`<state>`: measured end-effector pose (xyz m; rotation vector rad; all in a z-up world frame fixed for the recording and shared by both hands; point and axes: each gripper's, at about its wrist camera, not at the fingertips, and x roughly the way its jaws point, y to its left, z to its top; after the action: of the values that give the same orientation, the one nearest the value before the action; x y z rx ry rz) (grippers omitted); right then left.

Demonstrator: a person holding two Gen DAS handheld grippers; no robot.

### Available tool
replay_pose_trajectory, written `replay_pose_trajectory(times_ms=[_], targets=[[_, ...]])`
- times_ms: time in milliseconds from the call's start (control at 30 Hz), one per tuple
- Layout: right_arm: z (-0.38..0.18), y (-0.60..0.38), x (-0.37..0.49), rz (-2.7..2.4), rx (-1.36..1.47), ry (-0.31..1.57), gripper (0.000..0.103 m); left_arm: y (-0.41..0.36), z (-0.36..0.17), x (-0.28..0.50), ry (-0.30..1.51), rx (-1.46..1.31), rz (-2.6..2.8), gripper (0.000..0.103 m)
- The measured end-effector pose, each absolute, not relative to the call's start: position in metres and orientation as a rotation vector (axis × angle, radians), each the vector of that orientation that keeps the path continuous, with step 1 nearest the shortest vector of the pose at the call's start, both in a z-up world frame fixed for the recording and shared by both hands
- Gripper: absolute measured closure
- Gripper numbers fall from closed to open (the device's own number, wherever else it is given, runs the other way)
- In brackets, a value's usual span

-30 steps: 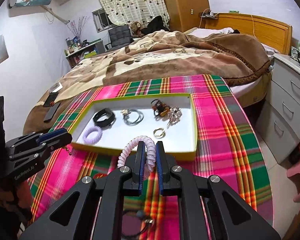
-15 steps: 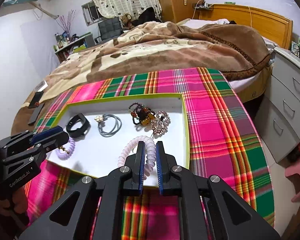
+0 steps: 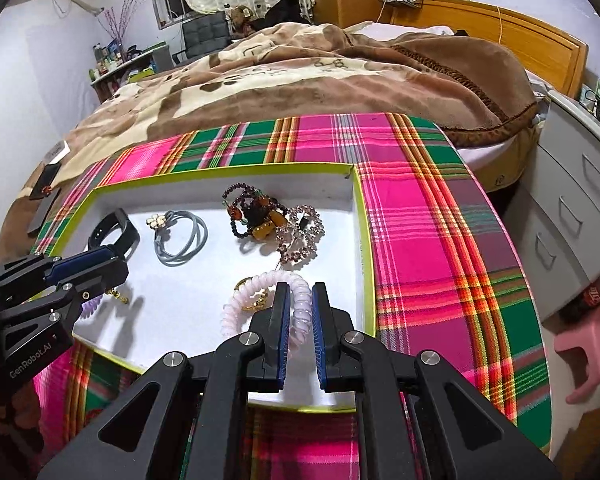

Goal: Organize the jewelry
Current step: 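Carry the brooch with the left tool while the right tool carries the pearl bracelet into the box, then open the left tool to drop the brooch while the right tool releases the pearl bracelet, then move the left tool to the red beaded bracelet while the right tool reaches the black cord bracelet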

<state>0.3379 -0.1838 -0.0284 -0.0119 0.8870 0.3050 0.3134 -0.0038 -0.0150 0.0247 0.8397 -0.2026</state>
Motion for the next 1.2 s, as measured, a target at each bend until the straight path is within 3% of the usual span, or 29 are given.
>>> replay_pose_trajectory(times_ms=[300,667,800,1200], targets=[[-0.031,-0.181,0.339,0.312,-0.03,0.892,0.091,-0.005,-0.026,0.32,0.878,0.032,-0.198,0.083],[-0.025,-0.181,0.333,0.319,-0.027,0.874,0.083,-0.004,-0.026,0.319,0.881,0.023,-0.199,0.082],[-0.019,-0.181,0.327,0.326,-0.02,0.858,0.077,-0.003,-0.02,0.314,0.86,0.013,-0.208,0.082],[0.008,-0.188,0.275,0.353,-0.004,0.778,0.076,0.005,0.011,0.258,0.758,0.003,-0.192,0.082]])
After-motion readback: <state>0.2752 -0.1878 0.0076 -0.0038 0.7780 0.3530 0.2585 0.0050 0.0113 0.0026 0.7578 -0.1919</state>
